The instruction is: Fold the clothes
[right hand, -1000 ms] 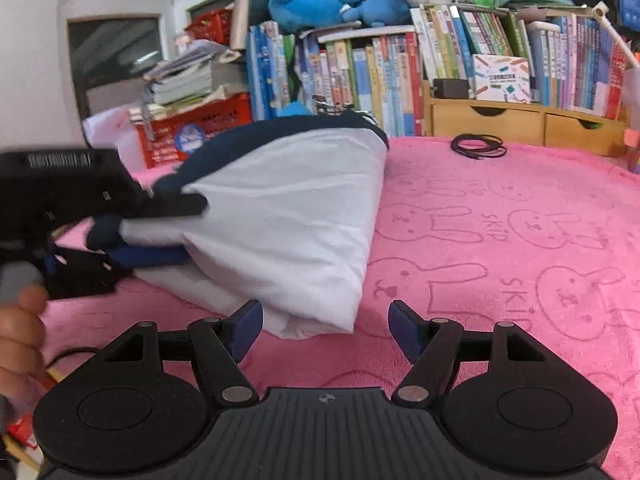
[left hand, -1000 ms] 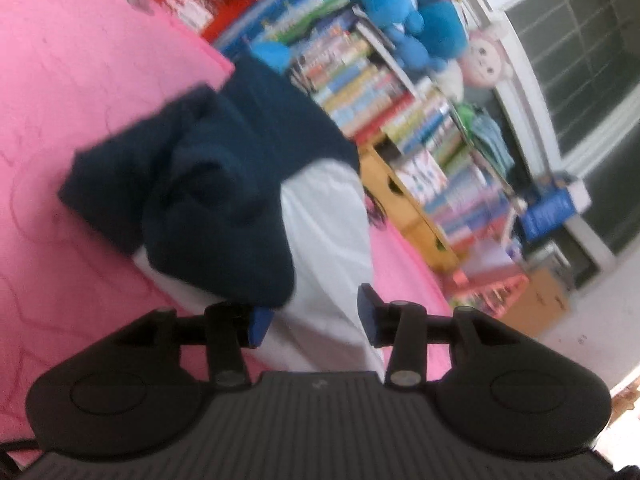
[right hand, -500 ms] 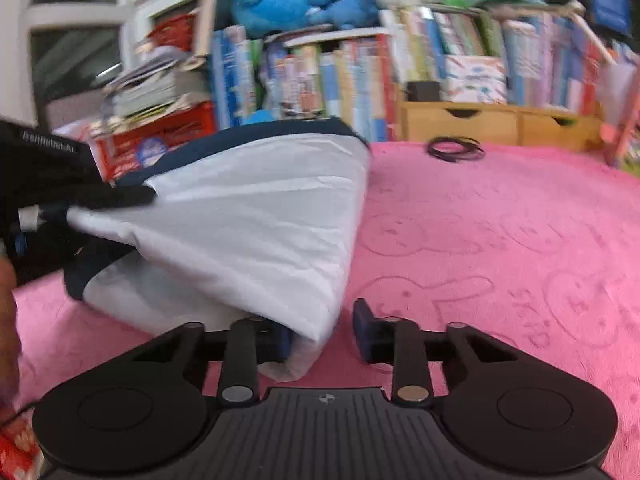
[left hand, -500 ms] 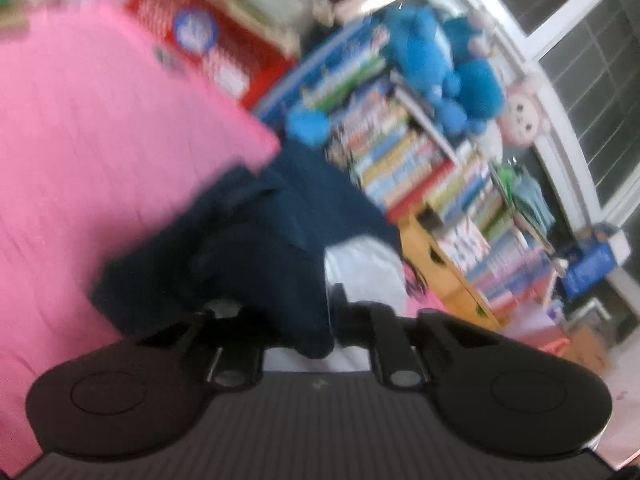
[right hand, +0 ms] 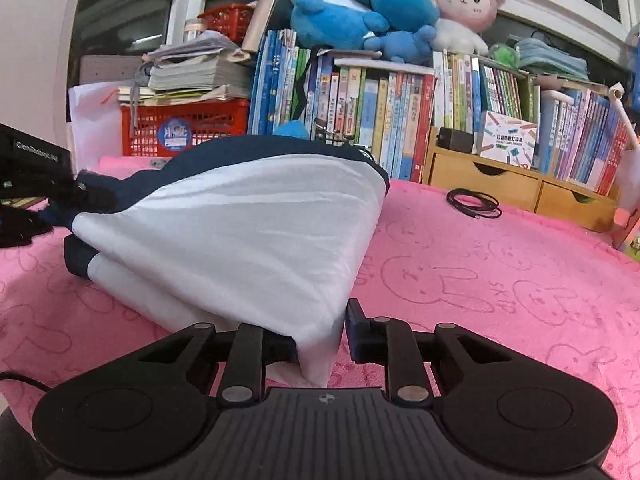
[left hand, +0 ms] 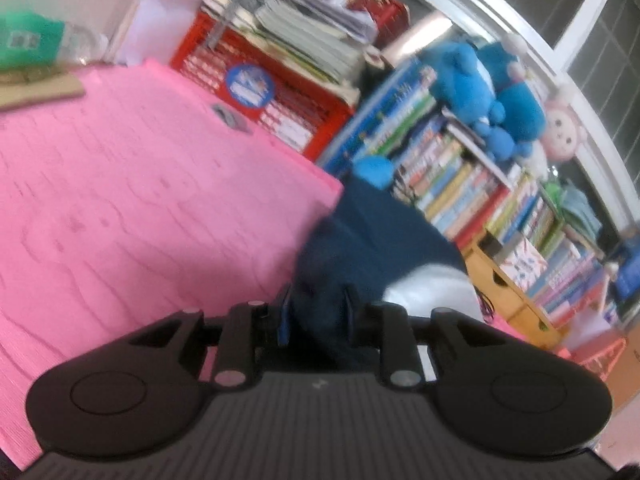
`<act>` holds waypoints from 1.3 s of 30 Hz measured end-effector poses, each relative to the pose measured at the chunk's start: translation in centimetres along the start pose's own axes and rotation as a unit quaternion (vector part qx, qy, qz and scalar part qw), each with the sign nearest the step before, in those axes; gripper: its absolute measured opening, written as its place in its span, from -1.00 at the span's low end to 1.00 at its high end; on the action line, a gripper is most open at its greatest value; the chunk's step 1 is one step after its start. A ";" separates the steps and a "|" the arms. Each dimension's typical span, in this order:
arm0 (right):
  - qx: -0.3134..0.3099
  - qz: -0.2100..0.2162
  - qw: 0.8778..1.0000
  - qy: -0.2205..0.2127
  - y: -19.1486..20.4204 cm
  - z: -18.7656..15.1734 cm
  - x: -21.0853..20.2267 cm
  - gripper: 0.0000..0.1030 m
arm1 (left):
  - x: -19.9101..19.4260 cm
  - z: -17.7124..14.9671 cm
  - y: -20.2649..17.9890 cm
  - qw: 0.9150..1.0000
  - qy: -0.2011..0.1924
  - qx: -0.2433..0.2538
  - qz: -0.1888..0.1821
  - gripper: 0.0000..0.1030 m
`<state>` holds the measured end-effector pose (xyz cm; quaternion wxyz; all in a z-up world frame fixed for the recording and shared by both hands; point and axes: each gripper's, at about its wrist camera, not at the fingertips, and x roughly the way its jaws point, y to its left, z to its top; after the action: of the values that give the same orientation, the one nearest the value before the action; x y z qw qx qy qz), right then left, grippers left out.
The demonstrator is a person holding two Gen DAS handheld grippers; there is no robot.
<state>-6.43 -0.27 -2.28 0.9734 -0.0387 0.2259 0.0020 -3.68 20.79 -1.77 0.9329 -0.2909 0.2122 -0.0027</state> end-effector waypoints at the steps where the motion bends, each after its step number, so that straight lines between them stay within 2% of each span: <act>1: 0.004 0.004 1.000 0.000 -0.1 0.0 0.0 -0.58 | -0.3 0.2 0.0 1.000 -0.012 0.018 0.015 -0.49; 3: 0.013 0.016 1.000 -0.010 -0.4 0.0 -0.1 -0.60 | -1.1 0.4 -0.7 0.995 -0.032 0.081 0.040 -0.48; 4: 0.013 0.017 1.000 -0.012 -0.4 0.0 -0.1 -0.61 | -1.6 0.1 -1.7 0.989 -0.043 0.134 0.044 -0.52; 5: 0.013 0.019 1.000 -0.014 -0.5 0.1 -0.1 -0.62 | -2.2 -0.4 -2.8 0.979 -0.054 0.193 0.045 -0.52; 7: 0.018 0.025 0.999 -0.015 -0.8 0.1 -0.2 -0.62 | -3.3 -1.8 -5.1 0.948 -0.071 0.308 0.035 -0.52; 8: 0.021 0.029 0.999 -0.015 -1.0 0.1 -0.1 -0.62 | -3.8 -2.8 -6.2 0.929 -0.075 0.363 0.019 -0.51; 9: 0.023 0.031 0.999 -0.016 -1.1 0.1 -0.2 -0.62 | -4.3 -3.7 -7.4 0.906 -0.079 0.417 0.003 -0.49; 10: 0.025 0.034 0.999 -0.017 -1.3 0.2 -0.2 -0.63 | -4.8 -4.9 -8.5 0.879 -0.078 0.470 -0.023 -0.47; 14: 0.033 0.040 0.998 -0.019 -1.7 0.3 -0.3 -0.63 | -5.8 -9.5 -11.2 0.781 -0.064 0.611 -0.110 -0.40; 16: 0.036 0.044 0.998 -0.020 -1.9 0.3 -0.3 -0.63 | -5.4 -11.3 -11.9 0.745 -0.067 0.651 -0.127 -0.40; 17: 0.037 0.044 0.998 -0.021 -2.0 0.2 -0.3 -0.63 | -5.1 -11.8 -12.2 0.734 -0.069 0.663 -0.130 -0.40; 21: 0.039 0.045 0.998 -0.020 -2.2 0.2 -0.3 -0.63 | -3.2 -12.5 -13.1 0.722 -0.042 0.678 -0.133 -0.40; 25: 0.042 0.047 0.998 -0.020 -2.4 0.2 -0.3 -0.63 | -2.9 -13.4 -13.0 0.688 -0.030 0.708 -0.156 -0.32; 27: 0.044 0.049 0.998 -0.020 -2.5 0.2 -0.3 -0.63 | -3.3 -13.5 -12.7 0.680 -0.030 0.713 -0.166 -0.22; 28: 0.044 0.050 0.998 -0.020 -2.5 0.2 -0.3 -0.63 | -3.3 -13.5 -12.7 0.677 -0.033 0.717 -0.164 -0.19; 30: 0.045 0.052 0.997 -0.022 -2.5 0.3 -0.3 -0.63 | -2.5 -14.1 -13.0 0.665 -0.050 0.732 -0.141 -0.18; 31: 0.045 0.052 0.997 -0.022 -2.4 0.3 -0.4 -0.63 | -2.0 -14.5 -13.1 0.655 -0.061 0.742 -0.128 -0.20; 32: 0.043 0.051 0.998 -0.023 -2.3 0.3 -0.4 -0.63 | -1.5 -14.9 -13.3 0.645 -0.073 0.752 -0.115 -0.36; 34: 0.041 0.047 0.998 -0.024 -2.3 0.3 -0.5 -0.64 | -1.0 -14.9 -13.4 0.642 -0.075 0.756 -0.106 -0.65; 35: 0.042 0.045 0.998 -0.024 -2.3 0.3 -0.6 -0.64 | -0.9 -14.8 -13.5 0.641 -0.075 0.757 -0.102 -0.72; 39: 0.047 0.023 0.998 -0.037 -2.6 0.6 -0.9 -0.66 | -0.3 -13.2 -11.9 0.653 -0.067 0.752 -0.055 -0.80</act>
<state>-6.93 -2.86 -1.19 0.9815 0.0125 0.1906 0.0152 -7.80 3.81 -4.92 0.8421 0.5002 0.0575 -0.1934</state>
